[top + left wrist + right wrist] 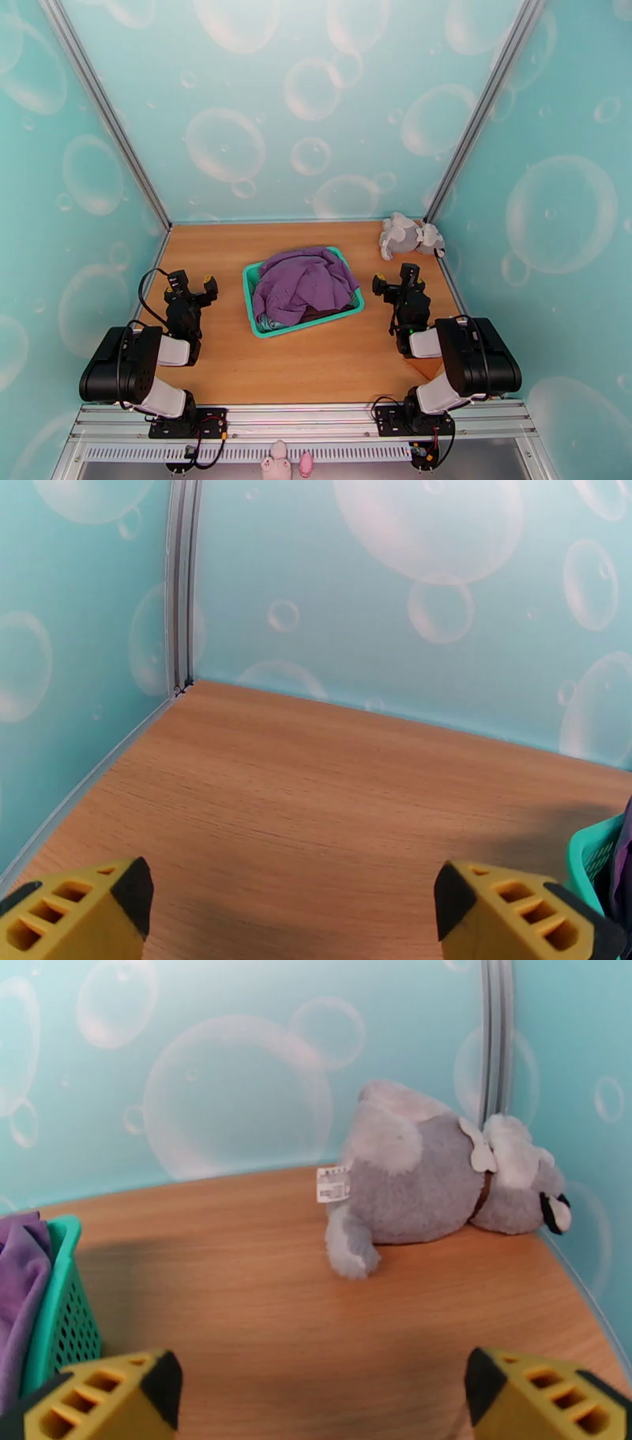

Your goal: Fold and stack the trousers

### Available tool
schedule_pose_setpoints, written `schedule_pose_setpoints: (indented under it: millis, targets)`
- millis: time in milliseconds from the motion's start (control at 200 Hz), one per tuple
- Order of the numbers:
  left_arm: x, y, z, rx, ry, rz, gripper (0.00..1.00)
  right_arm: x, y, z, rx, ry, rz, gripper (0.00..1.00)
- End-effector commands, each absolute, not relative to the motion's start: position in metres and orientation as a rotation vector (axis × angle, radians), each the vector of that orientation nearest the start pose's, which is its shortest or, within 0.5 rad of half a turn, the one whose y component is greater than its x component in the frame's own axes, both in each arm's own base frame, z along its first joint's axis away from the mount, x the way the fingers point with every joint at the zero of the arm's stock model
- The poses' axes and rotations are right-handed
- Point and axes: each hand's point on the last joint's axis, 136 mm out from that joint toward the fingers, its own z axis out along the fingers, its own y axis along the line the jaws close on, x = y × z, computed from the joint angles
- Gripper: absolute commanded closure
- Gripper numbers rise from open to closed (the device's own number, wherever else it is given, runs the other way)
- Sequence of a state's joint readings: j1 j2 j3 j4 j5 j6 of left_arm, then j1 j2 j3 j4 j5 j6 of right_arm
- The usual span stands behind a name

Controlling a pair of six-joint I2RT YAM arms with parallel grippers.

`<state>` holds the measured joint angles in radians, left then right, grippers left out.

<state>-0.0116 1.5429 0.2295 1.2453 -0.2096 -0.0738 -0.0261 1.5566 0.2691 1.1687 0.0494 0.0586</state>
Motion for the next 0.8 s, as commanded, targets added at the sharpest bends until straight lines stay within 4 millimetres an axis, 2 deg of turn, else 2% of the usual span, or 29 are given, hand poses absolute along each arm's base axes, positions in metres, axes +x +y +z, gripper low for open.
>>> schedule_pose_setpoints:
  millis: [0, 680, 795]
  targets:
    - [0.379, 0.031, 0.14, -0.195, 1.628, 0.109, 0.01, 0.387, -0.02, 0.129, 0.098, 1.691, -0.021, 0.01]
    - [0.379, 0.031, 0.141, -0.197, 1.624, 0.109, 0.01, 0.386, -0.019, 0.131, 0.103, 1.682, -0.044, 0.01]
    - [0.372, 0.043, 0.143, -0.272, 1.599, 0.139, 0.01, 0.382, -0.022, 0.133, 0.124, 1.666, -0.059, 0.01]
